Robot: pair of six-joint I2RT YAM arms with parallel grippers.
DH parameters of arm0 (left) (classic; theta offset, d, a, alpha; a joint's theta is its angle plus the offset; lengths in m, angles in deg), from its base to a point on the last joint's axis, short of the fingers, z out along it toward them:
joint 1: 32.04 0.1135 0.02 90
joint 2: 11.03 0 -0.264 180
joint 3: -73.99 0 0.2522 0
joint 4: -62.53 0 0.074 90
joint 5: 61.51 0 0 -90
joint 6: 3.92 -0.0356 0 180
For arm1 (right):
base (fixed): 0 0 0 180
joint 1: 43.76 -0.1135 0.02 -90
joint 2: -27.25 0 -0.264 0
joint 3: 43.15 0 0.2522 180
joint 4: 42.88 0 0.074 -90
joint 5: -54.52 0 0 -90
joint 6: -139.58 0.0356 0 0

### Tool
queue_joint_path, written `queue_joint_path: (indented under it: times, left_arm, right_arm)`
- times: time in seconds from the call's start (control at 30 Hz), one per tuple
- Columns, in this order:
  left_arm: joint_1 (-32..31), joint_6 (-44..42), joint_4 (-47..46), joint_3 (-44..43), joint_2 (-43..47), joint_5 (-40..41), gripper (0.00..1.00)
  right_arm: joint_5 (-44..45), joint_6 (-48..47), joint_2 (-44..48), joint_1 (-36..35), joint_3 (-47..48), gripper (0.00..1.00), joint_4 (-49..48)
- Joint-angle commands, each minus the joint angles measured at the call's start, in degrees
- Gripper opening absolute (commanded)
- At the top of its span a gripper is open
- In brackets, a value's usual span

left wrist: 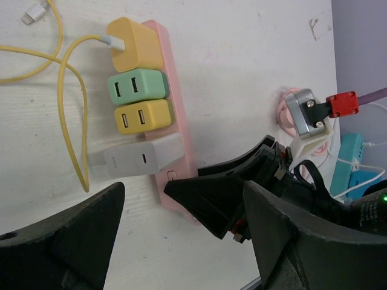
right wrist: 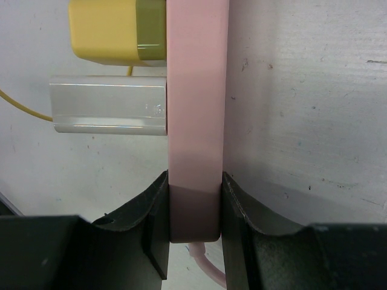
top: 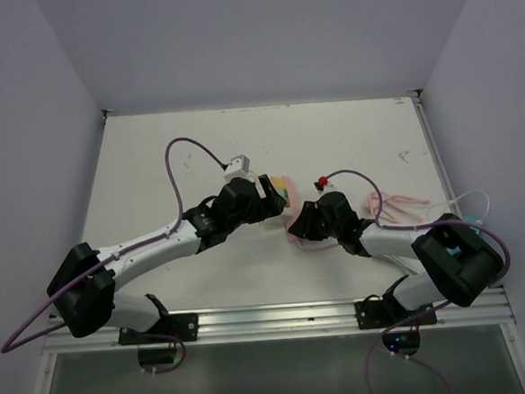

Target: Pull the plug off the socket

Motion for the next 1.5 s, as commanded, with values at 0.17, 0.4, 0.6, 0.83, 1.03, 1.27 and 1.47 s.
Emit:
queue_joint_path:
  times: [0.17,0.4,0.6,0.83,1.03,1.27,1.47]
  left_arm:
    - [-0.54,-0.07,-2.25,-1.42,-5.81,-2.70,0.83]
    - [2.62,0.98,-6.44,1.30,-7.74,-6.30,0.83]
    - [4.73,0.55,-9.28,2.01,-9.84,-8.94,0.83]
    - [6.05,0.72,-12.44,2.97,-12.58,-12.02,0.84]
    - [8.25,0.46,-15.87,4.38,-13.98,-15.62,0.84]
    - [8.78,0.37,-18.95,4.12,-15.91,-18.70,0.84]
    - [8.78,0.90,-19.65,3.94,-17.23,-19.41,0.83]
  right_arm:
    - [-1.10,-0.68,-0.84,0.20,0.56,0.00,1.25]
    - [-1.36,0.28,0.04,0.20,-1.28,0.00,0.20]
    - [-2.50,1.78,-1.01,1.33,-3.39,0.00,-1.82]
    - [-4.96,1.08,-2.42,2.66,-2.78,0.00,-2.79]
    - [-6.10,1.34,-4.08,2.74,-3.04,0.00,-4.37]
    - [-6.90,1.69,-5.41,2.83,-3.13,0.00,-5.78]
    - [-6.90,1.52,-5.93,2.83,-3.30,0.00,-5.96]
